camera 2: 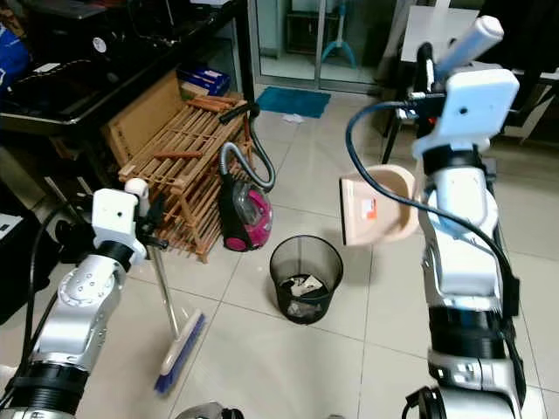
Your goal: Sweep floor
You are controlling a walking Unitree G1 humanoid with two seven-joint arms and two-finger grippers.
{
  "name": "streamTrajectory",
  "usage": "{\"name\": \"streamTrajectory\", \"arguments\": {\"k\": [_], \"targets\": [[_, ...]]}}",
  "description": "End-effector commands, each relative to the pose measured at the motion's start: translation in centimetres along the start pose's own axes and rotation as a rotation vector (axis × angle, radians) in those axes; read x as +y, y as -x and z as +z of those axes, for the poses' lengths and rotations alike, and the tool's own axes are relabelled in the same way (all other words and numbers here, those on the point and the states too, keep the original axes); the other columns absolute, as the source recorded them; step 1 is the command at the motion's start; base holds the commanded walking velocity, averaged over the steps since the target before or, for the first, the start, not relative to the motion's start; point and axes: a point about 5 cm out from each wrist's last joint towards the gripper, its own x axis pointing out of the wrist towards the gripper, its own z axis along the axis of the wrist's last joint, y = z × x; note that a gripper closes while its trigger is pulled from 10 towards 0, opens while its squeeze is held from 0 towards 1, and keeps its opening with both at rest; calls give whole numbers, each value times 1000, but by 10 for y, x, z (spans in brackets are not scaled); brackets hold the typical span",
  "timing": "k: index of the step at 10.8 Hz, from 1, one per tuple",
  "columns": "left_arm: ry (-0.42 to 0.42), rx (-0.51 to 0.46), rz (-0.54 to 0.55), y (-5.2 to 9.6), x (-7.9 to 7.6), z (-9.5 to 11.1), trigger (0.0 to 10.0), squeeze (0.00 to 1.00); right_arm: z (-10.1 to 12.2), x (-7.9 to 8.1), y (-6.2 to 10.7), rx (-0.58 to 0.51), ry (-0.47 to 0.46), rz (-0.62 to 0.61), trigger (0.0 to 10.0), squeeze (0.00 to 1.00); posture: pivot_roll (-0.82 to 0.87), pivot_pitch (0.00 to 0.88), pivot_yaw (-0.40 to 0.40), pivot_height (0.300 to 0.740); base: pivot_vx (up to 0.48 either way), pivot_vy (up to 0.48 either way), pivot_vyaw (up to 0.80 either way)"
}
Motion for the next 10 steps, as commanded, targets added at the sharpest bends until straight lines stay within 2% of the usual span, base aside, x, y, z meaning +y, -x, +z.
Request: {"name": "streamTrajectory", "arguments": {"k": [1, 3, 4, 5, 6, 8, 10], "targets": [[-15, -17, -17, 1, -3, 3, 10000, 0, 16, -7, -2, -60, 13, -13, 10000, 0, -79, 60, 104, 740, 0, 0, 0], [-17, 3, -33, 2, -7, -2, 10000, 0, 12, -12, 3, -26, -13, -47, 10000, 0, -60, 63, 94, 740, 0, 0, 0], [-56, 16, -23, 4, -2, -5, 10000, 0, 5, -11, 4, -2, -32, -58, 10000, 0, -32, 72, 67, 740, 0, 0, 0], [-78, 10, 15, 11, 12, -3, 10000, 0, 2, -8, 4, -1, -48, -73, 10000, 0, 1, 57, 54, 740, 0, 0, 0], [-95, 15, 64, 20, 24, -5, 10000, 0, 4, -11, 2, -38, -19, -109, 10000, 0, 18, 37, 47, 740, 0, 0, 0], [-109, 23, 52, 27, 23, -9, 10000, 0, 12, -14, 0, -101, 38, -119, 10000, 0, 28, 14, 53, 740, 0, 0, 0], [-117, 47, 77, 34, 29, -15, 10000, 0, -2, -20, 8, -39, 79, -134, 10000, 0, 32, 0, 46, 740, 0, 0, 0]]}}
